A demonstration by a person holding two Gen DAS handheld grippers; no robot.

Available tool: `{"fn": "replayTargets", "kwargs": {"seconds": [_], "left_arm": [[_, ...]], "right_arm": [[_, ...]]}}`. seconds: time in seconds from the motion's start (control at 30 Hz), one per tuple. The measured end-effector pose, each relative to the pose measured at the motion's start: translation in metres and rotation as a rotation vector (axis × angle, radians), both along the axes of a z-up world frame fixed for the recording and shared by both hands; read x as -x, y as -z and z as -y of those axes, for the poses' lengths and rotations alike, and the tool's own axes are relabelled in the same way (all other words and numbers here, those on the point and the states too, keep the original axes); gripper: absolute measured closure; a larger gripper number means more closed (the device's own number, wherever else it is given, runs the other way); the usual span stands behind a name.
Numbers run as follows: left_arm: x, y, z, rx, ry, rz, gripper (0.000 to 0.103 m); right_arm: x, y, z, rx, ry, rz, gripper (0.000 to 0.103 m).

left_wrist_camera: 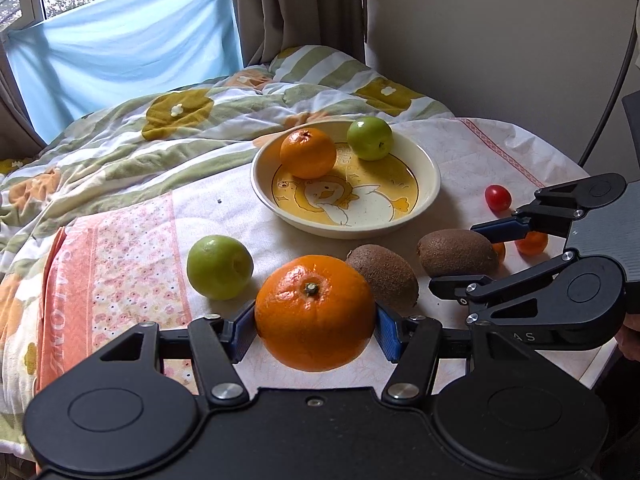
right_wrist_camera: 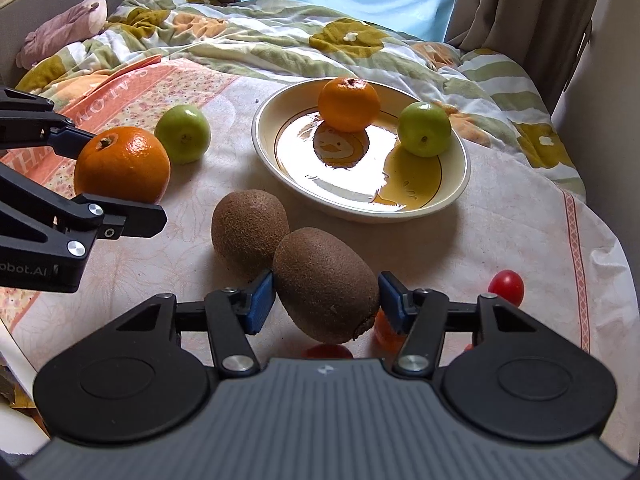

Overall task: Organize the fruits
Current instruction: 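Carry the orange into the bowl and open the left tool while the right tool carries the kiwi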

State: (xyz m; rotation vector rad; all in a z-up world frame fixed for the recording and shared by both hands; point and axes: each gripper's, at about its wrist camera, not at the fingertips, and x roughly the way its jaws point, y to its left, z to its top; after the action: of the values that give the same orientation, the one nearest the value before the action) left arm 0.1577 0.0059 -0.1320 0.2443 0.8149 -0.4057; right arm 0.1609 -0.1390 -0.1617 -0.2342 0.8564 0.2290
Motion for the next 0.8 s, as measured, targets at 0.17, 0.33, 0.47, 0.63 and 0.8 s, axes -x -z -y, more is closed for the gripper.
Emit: {"fn": "replayTargets", "kwargs": {"seconds": [0.17,0.33,0.47,0.63,0.8], "left_arm": [[0.003,-0.022,0.009,0.013,-0.029,0.027,0.039],[0.005,-0.047,0.02,0.022,-0.068,0.064,0.039],[0.002,-0.063,0.03,0.028,-0.114,0.093,0.039],[-0.009,-0.075,0.042,0.033,-0.176,0.122,0.039],[-0.033,-0.074,0.054,0.031,-0.205,0.125,0.039]], "right_arm": [[0.004,-0.024,0.012,-0.034,-0.007,0.013,0.032],[0.001,-0.05,0.029,-0.069,-0.026,0.035,0.032],[-0.008,-0.07,0.045,-0.108,-0.041,0.05,0.032],[-0.031,-0.088,0.066,-0.162,-0.066,0.06,0.032],[-0.055,-0.093,0.077,-0.185,-0.103,0.06,0.032]]}}
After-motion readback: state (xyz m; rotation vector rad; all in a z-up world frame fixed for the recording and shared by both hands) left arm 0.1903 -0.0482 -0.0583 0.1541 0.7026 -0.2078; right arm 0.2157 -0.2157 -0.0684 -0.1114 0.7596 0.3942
